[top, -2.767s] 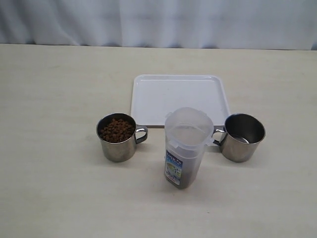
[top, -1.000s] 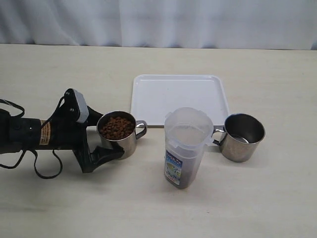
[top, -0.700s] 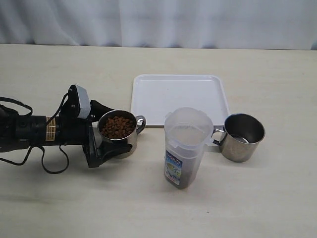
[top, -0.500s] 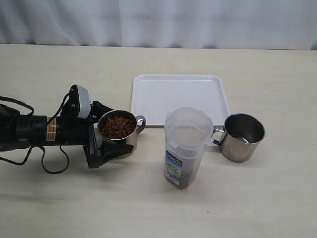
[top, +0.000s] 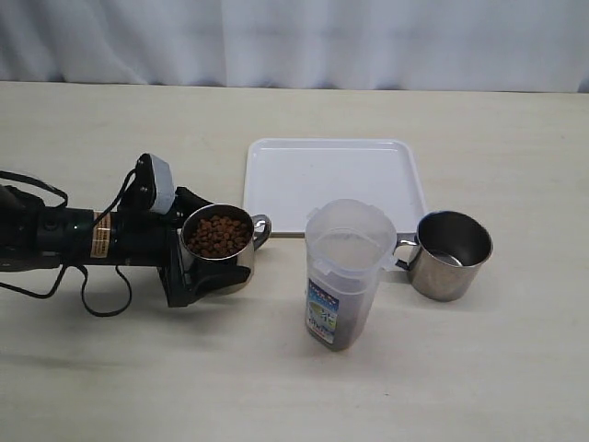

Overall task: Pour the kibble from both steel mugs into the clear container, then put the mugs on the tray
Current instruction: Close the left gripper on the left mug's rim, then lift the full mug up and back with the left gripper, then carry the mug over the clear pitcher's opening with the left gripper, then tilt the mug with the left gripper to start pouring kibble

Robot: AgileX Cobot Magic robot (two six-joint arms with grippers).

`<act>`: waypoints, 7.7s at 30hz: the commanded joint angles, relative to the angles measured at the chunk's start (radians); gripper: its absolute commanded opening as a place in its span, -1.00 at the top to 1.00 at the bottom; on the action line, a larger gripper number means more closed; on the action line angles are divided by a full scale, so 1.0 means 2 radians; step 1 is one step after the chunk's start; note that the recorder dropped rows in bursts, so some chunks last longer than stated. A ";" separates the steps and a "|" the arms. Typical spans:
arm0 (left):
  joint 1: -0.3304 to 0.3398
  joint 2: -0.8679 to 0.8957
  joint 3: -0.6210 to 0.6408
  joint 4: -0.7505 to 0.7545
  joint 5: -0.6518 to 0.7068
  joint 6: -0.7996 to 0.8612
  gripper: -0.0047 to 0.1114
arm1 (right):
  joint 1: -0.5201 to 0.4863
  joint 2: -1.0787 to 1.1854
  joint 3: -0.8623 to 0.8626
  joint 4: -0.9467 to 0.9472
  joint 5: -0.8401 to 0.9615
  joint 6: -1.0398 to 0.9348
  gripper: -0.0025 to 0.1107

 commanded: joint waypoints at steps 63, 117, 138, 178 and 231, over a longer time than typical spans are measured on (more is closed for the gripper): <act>-0.295 -0.390 -0.026 -0.034 0.576 -0.157 0.92 | 0.002 -0.002 0.002 0.001 -0.001 0.000 0.88; -0.425 -0.282 -0.083 0.149 0.726 -0.132 0.92 | 0.002 -0.002 0.002 0.001 -0.001 0.000 0.88; -0.426 -0.292 -0.083 0.197 0.726 -0.112 0.92 | 0.002 -0.002 0.002 0.001 -0.001 0.000 0.88; -0.450 -0.292 -0.083 0.228 0.773 -0.015 0.92 | 0.002 -0.002 0.002 0.001 -0.001 0.000 0.88; -0.466 -0.291 -0.082 0.242 0.794 0.025 0.92 | 0.002 -0.002 0.002 0.001 -0.001 0.000 0.88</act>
